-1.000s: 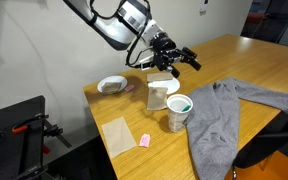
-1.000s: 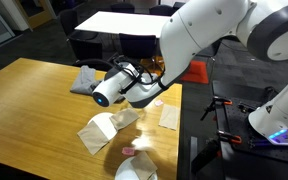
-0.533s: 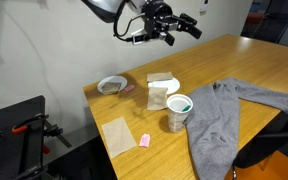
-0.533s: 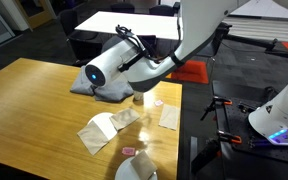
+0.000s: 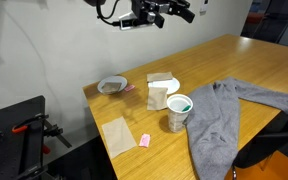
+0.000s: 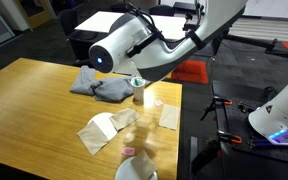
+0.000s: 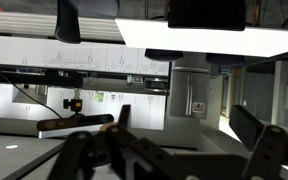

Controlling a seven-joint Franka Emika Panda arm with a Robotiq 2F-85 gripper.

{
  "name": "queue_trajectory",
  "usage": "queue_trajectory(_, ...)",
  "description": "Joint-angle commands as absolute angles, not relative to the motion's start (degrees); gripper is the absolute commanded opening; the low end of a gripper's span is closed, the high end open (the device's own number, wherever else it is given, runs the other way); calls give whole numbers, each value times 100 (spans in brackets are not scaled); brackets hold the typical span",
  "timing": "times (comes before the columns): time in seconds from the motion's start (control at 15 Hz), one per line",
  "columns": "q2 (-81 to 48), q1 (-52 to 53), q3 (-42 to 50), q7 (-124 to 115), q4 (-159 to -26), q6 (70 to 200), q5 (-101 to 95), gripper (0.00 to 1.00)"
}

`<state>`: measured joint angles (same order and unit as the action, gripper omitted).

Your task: Put the green pen in the cup

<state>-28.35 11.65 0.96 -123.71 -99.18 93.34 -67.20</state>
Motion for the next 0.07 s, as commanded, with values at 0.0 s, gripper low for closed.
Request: queue_trajectory(0.0,-2830,1055,-50,-12380,-9924,9277,-6761,100)
